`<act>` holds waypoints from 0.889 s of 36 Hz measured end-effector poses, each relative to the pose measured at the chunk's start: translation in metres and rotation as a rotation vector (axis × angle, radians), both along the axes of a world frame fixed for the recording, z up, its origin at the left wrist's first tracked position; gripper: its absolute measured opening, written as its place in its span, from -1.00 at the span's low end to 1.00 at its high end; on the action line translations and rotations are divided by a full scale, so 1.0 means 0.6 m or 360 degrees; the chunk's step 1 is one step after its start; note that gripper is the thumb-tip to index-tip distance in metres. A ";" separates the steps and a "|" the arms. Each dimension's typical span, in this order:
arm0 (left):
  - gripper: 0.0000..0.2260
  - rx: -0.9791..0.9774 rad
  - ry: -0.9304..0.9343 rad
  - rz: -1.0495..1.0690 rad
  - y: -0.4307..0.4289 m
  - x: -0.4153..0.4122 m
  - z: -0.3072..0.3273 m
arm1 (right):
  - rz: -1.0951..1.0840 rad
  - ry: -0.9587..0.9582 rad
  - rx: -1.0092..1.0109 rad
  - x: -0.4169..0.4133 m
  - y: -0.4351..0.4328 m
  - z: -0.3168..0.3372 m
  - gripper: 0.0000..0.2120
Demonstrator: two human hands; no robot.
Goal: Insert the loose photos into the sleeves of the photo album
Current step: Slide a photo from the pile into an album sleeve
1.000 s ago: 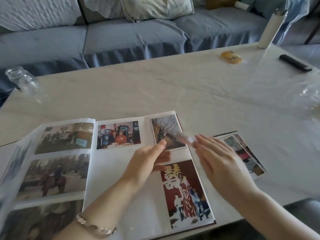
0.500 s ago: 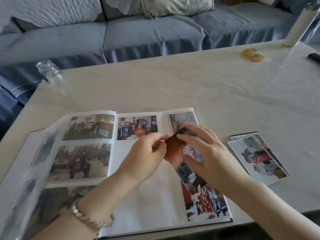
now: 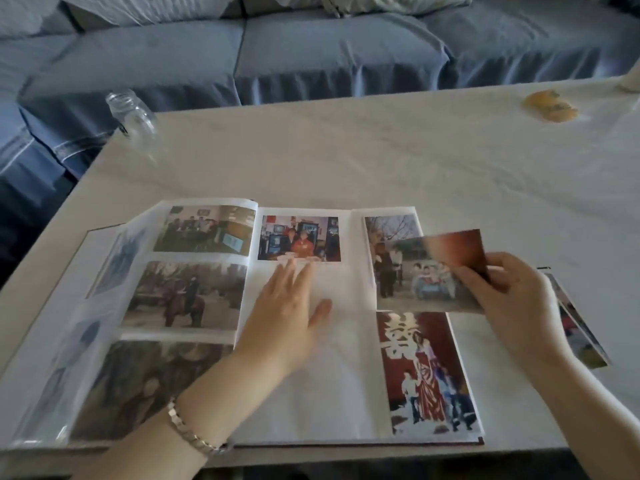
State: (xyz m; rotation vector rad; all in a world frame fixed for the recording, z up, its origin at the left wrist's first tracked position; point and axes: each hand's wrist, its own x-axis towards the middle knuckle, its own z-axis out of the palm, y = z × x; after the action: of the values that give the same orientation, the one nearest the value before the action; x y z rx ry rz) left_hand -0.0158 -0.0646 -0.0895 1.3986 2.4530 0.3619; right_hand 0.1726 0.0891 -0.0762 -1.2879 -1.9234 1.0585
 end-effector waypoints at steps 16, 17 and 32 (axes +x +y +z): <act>-0.27 -0.0361 0.0383 -0.0054 -0.026 0.000 -0.070 | 0.0060 -0.0059 0.0483 -0.031 -0.070 -0.049 -0.85; -0.26 -0.0348 0.0382 -0.0058 -0.028 -0.001 -0.072 | 0.0092 -0.0075 0.0536 -0.032 -0.074 -0.050 -0.86; -0.15 -0.0349 0.0399 -0.0050 -0.029 0.006 -0.069 | 0.0218 0.0009 -0.0591 -0.025 -0.049 -0.051 -0.95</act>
State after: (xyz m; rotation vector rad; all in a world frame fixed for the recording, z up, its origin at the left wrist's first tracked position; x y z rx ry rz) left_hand -0.0120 -0.0818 -0.1312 1.4606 2.5666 -0.0947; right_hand 0.1578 0.0599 -0.1069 -1.3559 -1.8907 1.5436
